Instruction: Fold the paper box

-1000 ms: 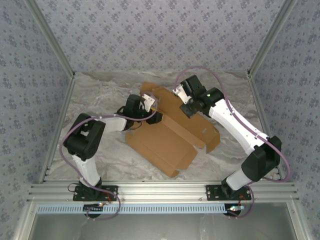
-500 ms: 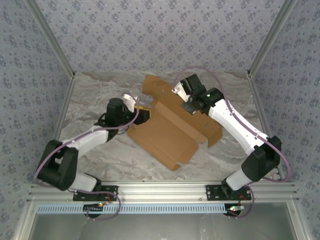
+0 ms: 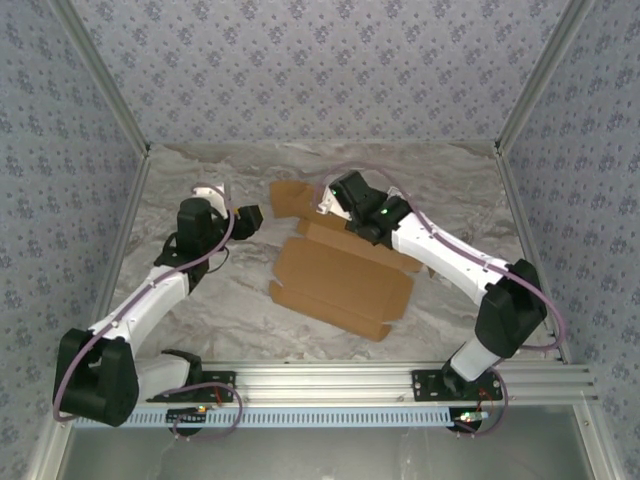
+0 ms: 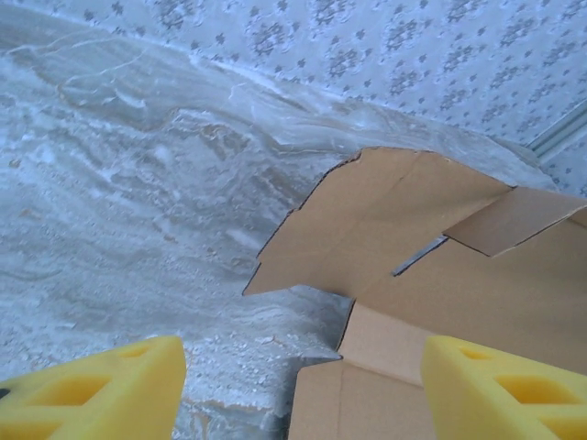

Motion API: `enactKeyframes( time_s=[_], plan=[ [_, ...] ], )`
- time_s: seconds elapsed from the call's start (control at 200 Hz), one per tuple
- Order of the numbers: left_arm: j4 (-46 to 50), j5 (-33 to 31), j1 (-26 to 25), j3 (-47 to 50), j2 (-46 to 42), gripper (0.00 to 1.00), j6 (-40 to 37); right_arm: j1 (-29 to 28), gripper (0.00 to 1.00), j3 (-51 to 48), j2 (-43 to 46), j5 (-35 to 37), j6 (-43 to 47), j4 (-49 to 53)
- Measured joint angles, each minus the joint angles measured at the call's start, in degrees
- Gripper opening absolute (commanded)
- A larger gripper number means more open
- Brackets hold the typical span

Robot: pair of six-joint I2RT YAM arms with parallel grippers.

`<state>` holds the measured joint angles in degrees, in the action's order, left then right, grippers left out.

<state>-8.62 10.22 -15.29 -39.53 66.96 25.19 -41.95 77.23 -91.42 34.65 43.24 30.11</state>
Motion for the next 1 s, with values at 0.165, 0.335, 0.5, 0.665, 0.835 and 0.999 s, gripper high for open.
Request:
enactKeyframes(
  time_s=[0.165, 0.335, 0.5, 0.665, 0.835, 0.999],
  plan=[
    [0.07, -0.33, 2.97, 0.00, 1.05, 0.69, 1.27, -0.52, 0.00, -4.87, -0.15, 3.15, 7.19, -11.02],
    [0.13, -0.42, 6.32, -0.11, 3.76, 0.69, 1.95, -0.52, 0.00, -11.96, 0.37, 3.74, 15.63, -23.65],
    [1.68, 0.11, 9.62, -3.39, 9.25, 0.69, 1.92, -0.28, 0.00, -17.55, 2.40, 2.60, 23.15, -33.46],
    [3.76, 0.83, 11.82, -9.75, 15.41, 0.69, 0.81, 0.94, 0.00, -21.29, 4.11, -0.04, 29.57, -41.53],
    [5.84, 1.88, 11.80, -17.22, 22.73, 0.67, -2.14, 3.06, 0.00, -23.93, 4.22, -2.69, 34.45, -47.84],
    [7.21, 4.37, 11.65, -22.32, 30.10, 0.65, -5.73, 4.68, 0.00, -26.93, 4.15, -4.96, 37.46, -53.24]
  ],
)
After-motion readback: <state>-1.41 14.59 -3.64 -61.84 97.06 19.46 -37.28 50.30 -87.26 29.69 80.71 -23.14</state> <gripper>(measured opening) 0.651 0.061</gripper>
